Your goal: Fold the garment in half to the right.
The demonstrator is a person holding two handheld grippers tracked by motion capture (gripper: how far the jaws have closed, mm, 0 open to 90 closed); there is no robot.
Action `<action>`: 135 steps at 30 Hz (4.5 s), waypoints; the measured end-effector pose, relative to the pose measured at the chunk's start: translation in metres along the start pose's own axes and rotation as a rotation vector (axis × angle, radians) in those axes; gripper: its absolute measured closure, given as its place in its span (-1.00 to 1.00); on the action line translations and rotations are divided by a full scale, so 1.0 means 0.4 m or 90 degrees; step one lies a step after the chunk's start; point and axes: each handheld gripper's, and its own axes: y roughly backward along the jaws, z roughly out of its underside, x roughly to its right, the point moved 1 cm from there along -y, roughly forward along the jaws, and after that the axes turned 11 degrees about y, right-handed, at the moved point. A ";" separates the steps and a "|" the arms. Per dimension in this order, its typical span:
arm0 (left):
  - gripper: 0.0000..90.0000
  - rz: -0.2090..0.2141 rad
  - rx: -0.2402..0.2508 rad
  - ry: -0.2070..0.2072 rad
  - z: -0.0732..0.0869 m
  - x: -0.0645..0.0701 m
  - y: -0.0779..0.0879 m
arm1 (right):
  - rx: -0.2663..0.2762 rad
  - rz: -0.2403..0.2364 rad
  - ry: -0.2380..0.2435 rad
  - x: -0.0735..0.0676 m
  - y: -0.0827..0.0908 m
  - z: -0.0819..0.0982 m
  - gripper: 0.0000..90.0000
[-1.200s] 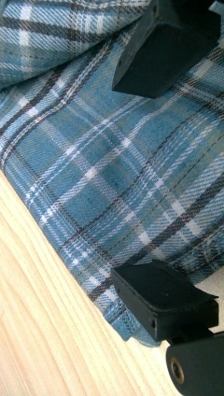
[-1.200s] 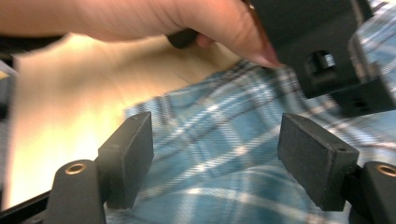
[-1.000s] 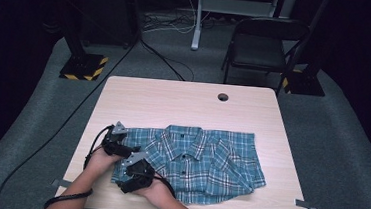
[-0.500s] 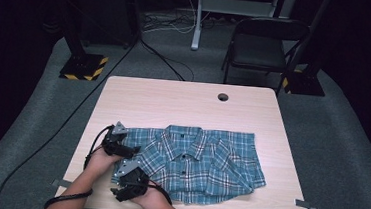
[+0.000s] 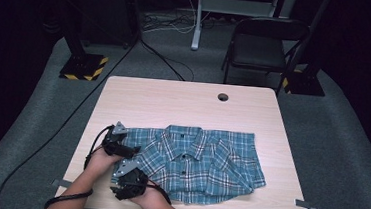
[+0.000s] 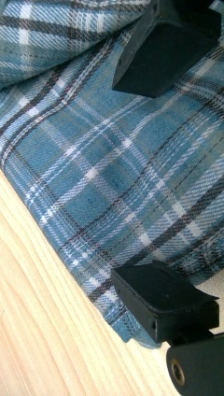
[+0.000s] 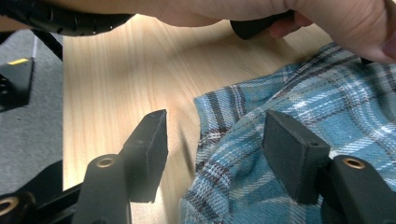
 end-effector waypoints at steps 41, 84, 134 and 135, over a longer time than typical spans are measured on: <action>-0.43 -0.083 0.024 0.116 -0.010 -0.099 0.035 | -0.021 0.018 0.037 -0.004 0.033 0.018 0.77; 0.77 -0.053 0.054 0.066 -0.088 -0.089 0.182 | 0.058 0.007 0.056 -0.008 0.086 -0.100 0.91; -0.56 0.124 0.063 -0.082 -0.470 0.363 -0.018 | 0.210 0.368 -0.216 0.132 0.687 0.210 0.10; -0.58 0.123 0.053 -0.079 -0.454 0.345 -0.018 | 0.215 0.378 -0.209 0.132 0.689 0.206 0.07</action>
